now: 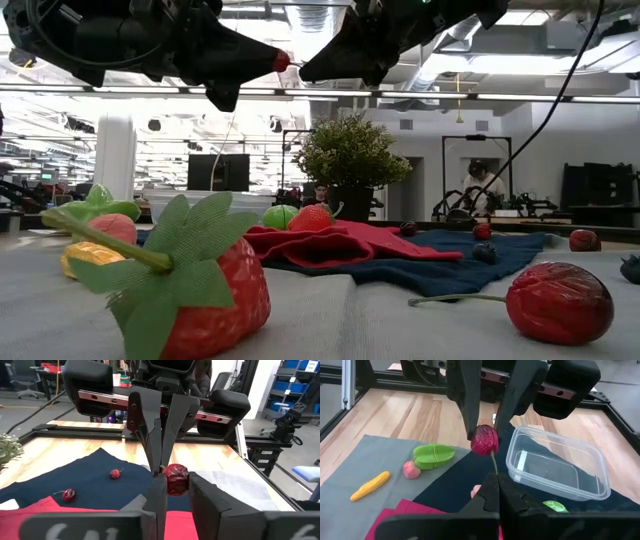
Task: Pick and placing Produce into tupperware
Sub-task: Put the red cherry into the transparent bin
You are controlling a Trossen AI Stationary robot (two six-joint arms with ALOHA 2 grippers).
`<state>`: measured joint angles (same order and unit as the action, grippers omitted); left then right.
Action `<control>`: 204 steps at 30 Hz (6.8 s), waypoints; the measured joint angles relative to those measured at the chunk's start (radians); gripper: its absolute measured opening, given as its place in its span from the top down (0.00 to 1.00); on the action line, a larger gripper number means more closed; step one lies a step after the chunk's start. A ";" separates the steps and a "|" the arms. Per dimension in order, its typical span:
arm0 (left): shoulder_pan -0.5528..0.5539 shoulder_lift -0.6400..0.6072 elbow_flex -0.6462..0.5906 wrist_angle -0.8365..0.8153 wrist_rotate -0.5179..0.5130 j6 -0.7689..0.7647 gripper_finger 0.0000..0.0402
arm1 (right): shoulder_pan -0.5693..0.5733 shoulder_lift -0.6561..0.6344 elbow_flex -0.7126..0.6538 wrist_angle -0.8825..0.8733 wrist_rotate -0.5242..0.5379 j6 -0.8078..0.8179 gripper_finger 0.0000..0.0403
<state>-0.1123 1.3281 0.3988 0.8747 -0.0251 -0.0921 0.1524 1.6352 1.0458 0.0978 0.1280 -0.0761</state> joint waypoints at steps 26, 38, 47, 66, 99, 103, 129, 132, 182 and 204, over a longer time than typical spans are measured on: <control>0.000 0.000 0.000 -0.021 -0.086 0.021 0.91 | 0.018 0.000 0.000 -0.023 0.005 -0.003 0.81; 0.001 0.000 0.000 -0.113 -0.308 0.021 0.91 | 0.037 0.000 -0.001 -0.206 0.039 0.068 0.66; 0.001 0.000 0.000 -0.213 -0.625 -0.066 0.91 | 0.108 0.000 -0.001 -0.230 0.078 0.090 0.60; 0.093 0.000 0.000 -0.629 -0.618 -0.621 0.90 | 0.162 0.000 -0.001 -0.233 0.136 0.104 0.63; -0.072 0.000 0.000 -0.029 -0.315 -0.056 0.54 | 0.219 -0.308 -0.116 -0.281 0.050 0.092 0.66; -0.102 0.000 -0.017 0.043 -0.224 0.020 0.54 | 0.245 -0.530 -0.269 -0.216 0.134 0.135 0.66; 0.012 0.000 -0.001 0.234 0.068 0.002 0.54 | 0.343 -0.820 -0.683 -0.322 0.055 0.703 0.67; 0.011 0.000 -0.001 0.234 0.068 0.003 0.54 | 0.344 -0.814 -0.683 -0.402 0.041 0.794 0.68; 0.011 0.000 -0.001 0.235 0.074 0.047 0.54 | 0.292 -0.496 -0.683 -0.491 0.000 0.599 0.76; 0.011 0.000 -0.001 0.234 0.074 0.048 0.54 | 0.256 -0.496 -0.683 -0.448 0.003 0.564 0.76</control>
<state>-0.1016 1.3277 0.3977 1.1091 0.0486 -0.0446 0.4081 1.1393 0.3626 -0.3500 0.1310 0.4877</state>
